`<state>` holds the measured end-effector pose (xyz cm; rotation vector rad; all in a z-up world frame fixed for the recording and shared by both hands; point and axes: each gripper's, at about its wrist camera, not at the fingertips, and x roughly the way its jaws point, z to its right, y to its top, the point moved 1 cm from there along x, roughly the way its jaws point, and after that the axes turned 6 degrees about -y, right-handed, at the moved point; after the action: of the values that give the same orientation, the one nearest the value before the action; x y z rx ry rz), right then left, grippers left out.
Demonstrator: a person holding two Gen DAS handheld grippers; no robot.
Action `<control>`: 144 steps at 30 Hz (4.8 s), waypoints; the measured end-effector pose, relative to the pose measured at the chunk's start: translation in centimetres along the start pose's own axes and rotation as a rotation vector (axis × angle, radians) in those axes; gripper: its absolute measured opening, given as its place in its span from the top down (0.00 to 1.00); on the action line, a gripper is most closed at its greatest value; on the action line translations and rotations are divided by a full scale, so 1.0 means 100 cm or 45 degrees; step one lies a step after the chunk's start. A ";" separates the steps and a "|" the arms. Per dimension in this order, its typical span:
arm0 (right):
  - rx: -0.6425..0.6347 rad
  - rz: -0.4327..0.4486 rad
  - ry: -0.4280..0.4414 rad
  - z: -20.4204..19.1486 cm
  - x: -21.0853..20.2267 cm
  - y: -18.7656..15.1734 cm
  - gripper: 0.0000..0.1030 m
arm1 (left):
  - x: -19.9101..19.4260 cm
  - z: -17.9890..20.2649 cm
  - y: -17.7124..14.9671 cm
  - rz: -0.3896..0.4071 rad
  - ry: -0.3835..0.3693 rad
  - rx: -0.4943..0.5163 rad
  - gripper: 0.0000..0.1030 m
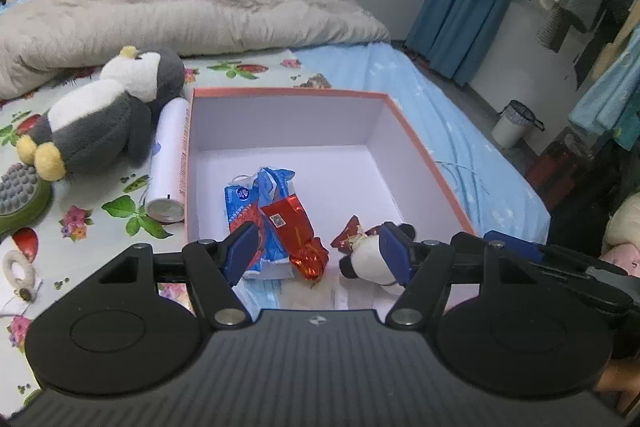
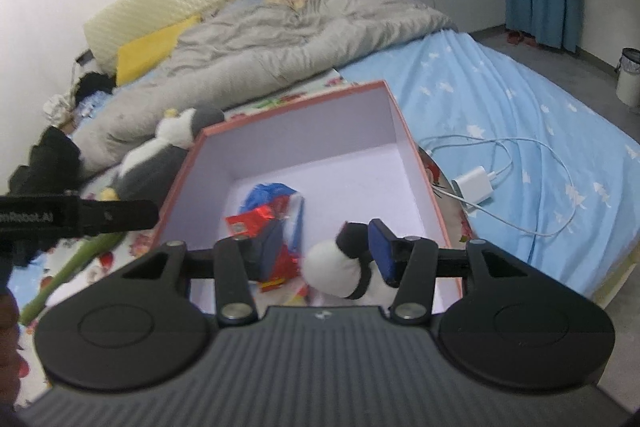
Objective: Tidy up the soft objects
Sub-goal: 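Open the left gripper over the box while the right gripper releases the panda inside, then withdraw both tools and move toward the white cloth and hair tie, then grasp the white knitted cloth with the left gripper while the right gripper grasps the fluffy hair tie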
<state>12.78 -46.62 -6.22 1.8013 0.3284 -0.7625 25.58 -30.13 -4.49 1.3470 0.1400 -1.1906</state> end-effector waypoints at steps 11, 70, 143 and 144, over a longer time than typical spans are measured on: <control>-0.051 0.073 0.058 -0.022 -0.061 -0.042 0.51 | -0.090 0.008 -0.059 0.128 0.054 0.015 0.30; -0.525 -0.203 0.531 -0.282 0.085 -0.116 0.51 | -0.114 -0.313 -0.170 0.183 0.505 -0.482 0.24; -0.698 -0.260 0.290 -0.240 0.060 -0.180 0.79 | -0.094 -0.266 -0.244 0.071 0.307 -0.787 0.83; -0.688 -0.272 0.295 -0.237 0.058 -0.181 0.78 | -0.095 -0.262 -0.245 0.059 0.296 -0.769 0.79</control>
<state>15.01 -19.07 -18.78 1.3504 0.8093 -0.5408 17.68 1.48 -22.31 0.9379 0.5835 -0.8506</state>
